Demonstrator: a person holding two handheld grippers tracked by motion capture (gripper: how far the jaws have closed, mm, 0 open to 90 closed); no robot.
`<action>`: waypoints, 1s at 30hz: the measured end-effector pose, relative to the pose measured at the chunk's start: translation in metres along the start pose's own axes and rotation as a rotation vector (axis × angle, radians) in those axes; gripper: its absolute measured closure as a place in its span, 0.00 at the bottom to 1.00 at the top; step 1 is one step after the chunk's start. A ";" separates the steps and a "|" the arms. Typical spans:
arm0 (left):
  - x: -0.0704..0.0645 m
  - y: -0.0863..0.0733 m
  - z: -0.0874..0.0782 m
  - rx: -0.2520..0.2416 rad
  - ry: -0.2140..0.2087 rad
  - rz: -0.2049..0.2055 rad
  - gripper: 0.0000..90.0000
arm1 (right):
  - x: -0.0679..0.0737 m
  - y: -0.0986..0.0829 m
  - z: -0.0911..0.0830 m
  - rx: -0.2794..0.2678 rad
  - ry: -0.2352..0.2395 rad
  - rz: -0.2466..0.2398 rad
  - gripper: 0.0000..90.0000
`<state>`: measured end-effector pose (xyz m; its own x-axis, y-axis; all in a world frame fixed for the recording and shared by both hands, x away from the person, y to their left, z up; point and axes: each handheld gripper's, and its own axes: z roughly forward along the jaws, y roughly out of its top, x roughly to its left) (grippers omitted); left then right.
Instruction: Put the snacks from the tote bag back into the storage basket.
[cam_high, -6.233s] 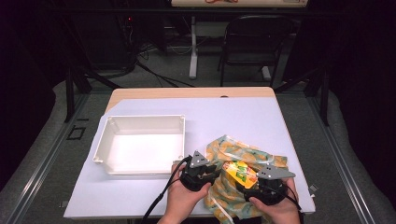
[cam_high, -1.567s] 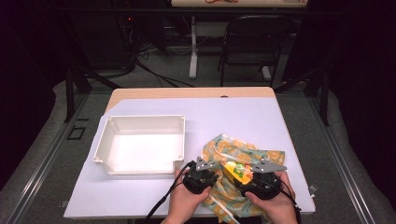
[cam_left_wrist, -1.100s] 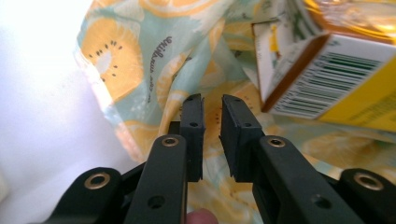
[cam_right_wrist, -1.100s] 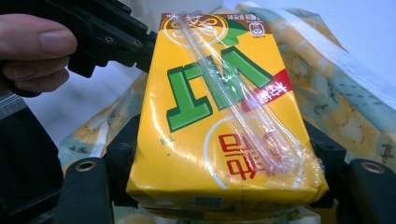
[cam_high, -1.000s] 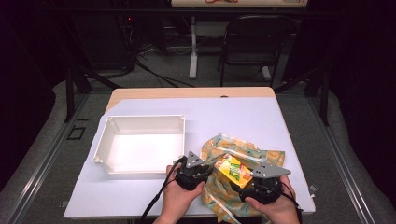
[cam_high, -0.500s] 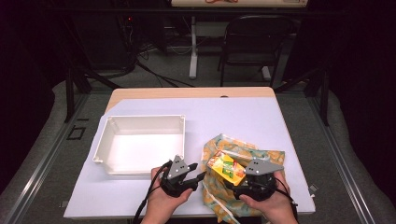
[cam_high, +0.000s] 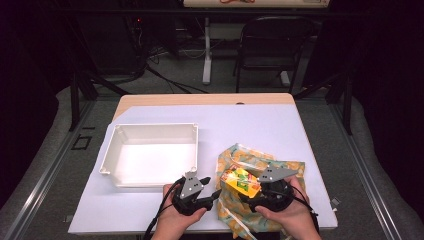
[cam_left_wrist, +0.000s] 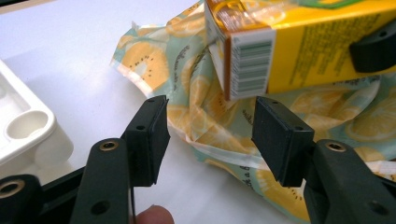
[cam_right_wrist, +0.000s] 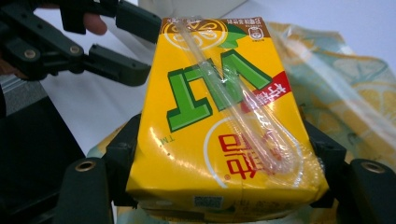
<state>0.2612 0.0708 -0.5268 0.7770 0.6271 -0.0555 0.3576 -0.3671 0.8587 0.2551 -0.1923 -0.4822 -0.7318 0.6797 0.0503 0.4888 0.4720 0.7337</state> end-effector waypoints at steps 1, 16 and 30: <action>0.000 0.000 0.000 0.000 -0.002 -0.004 0.52 | 0.000 -0.001 0.001 0.012 -0.004 -0.004 0.34; -0.010 -0.002 0.008 0.009 -0.008 0.059 0.47 | -0.006 -0.004 0.008 0.064 -0.002 0.028 0.34; -0.010 -0.004 0.011 0.022 -0.013 0.056 0.48 | -0.005 -0.003 0.014 0.118 -0.023 -0.010 0.34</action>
<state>0.2575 0.0584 -0.5356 0.8029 0.5960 -0.0147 0.3247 -0.4165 0.8491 0.2637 -0.1895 -0.4938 -0.7266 0.6866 0.0266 0.5348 0.5408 0.6492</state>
